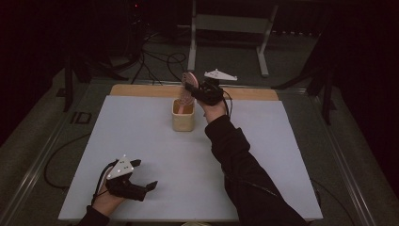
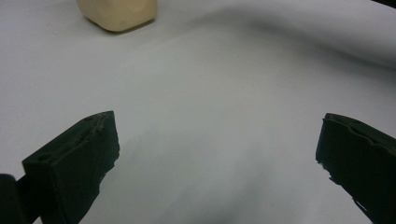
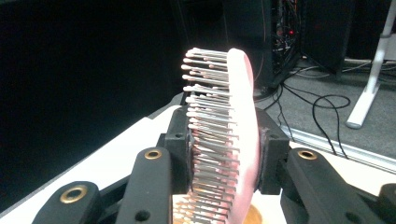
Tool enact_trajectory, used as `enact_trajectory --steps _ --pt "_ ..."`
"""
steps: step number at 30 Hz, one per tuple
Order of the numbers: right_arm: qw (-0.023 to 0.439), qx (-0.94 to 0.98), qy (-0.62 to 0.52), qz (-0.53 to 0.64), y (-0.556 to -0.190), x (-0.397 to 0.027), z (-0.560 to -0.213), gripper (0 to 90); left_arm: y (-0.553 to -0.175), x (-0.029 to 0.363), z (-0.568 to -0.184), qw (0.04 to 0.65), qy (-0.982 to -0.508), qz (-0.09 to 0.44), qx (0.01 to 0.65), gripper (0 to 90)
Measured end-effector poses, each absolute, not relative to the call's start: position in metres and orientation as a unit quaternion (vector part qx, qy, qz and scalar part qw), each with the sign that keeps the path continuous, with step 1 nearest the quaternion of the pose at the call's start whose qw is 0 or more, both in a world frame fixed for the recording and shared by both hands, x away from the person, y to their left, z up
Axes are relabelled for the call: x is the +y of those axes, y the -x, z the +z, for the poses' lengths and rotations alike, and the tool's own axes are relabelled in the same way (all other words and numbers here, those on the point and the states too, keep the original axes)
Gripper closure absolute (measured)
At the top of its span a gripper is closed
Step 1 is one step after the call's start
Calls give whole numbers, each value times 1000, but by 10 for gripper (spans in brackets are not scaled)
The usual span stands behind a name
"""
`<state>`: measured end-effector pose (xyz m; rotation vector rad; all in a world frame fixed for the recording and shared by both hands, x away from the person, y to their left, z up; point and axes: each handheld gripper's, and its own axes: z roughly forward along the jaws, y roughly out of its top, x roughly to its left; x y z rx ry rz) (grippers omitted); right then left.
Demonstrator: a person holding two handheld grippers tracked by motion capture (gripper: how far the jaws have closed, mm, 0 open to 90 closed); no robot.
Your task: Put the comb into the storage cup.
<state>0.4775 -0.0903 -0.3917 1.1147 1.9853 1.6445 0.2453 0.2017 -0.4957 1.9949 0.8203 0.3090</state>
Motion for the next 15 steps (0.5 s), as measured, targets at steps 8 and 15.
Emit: enact_trajectory --steps 8,15 --pt "157 694 -397 579 -478 -91 -400 652 -245 202 -496 463 -812 127 333 1" --pt "149 694 -401 580 -477 -92 -403 650 -246 202 -496 463 -812 126 333 1"
